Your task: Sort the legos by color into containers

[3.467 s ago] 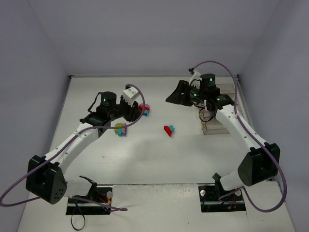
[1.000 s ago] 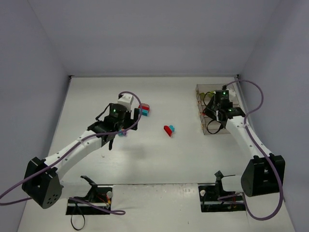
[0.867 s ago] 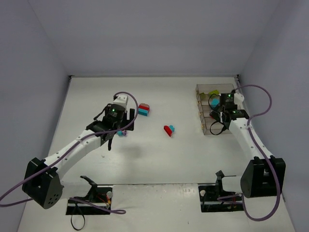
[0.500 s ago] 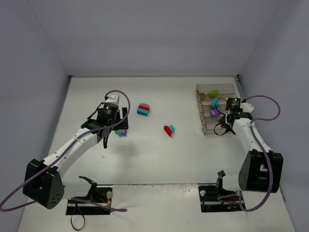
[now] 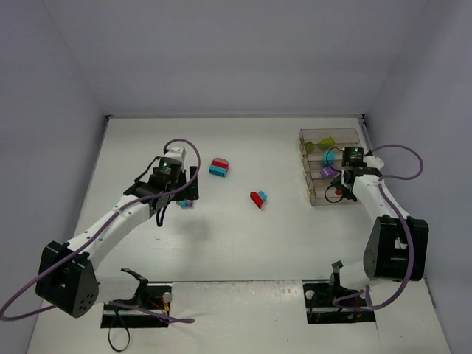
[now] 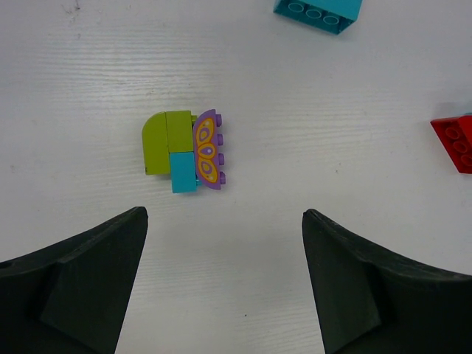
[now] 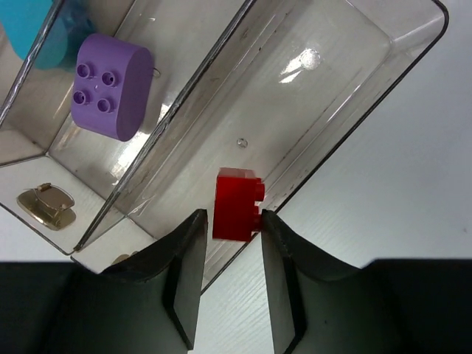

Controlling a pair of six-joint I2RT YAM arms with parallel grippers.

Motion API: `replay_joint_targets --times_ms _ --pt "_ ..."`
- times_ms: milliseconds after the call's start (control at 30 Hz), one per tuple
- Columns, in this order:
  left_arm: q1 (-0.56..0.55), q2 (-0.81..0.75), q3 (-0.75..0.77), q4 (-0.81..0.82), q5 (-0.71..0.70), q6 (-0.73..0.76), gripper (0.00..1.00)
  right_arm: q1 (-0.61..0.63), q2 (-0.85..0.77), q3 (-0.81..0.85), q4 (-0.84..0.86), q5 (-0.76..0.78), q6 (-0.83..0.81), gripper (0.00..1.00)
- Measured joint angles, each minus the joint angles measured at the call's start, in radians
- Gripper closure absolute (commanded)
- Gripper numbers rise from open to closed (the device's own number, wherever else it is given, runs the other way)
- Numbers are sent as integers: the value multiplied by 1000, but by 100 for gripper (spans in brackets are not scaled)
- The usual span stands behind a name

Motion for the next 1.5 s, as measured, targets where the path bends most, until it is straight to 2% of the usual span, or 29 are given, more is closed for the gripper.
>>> replay_joint_targets --times_ms 33,67,100,200,400,600,900,1100,1500 --pt "0 2 0 -1 5 -1 21 0 0 2 0 0 -2 63" --pt "0 6 0 -1 10 -2 21 0 0 3 0 -1 -4 53" --pt "0 10 2 -2 18 -4 21 0 0 5 0 -2 -6 47" --pt "0 22 6 -1 38 -12 21 0 -2 13 0 -7 -32 40" --pt "-32 77 42 20 97 -26 21 3 -49 28 5 -45 -84 43" --pt "-115 187 96 96 211 27 21 20 -138 28 38 -174 -163 45" --pt "-259 425 285 140 357 292 19 69 -180 27 86 -391 -244 44" --pt "-272 575 412 155 465 428 19 109 -206 7 98 -455 -263 44" --pt "-320 744 470 173 484 507 19 114 -232 -20 103 -509 -270 44"
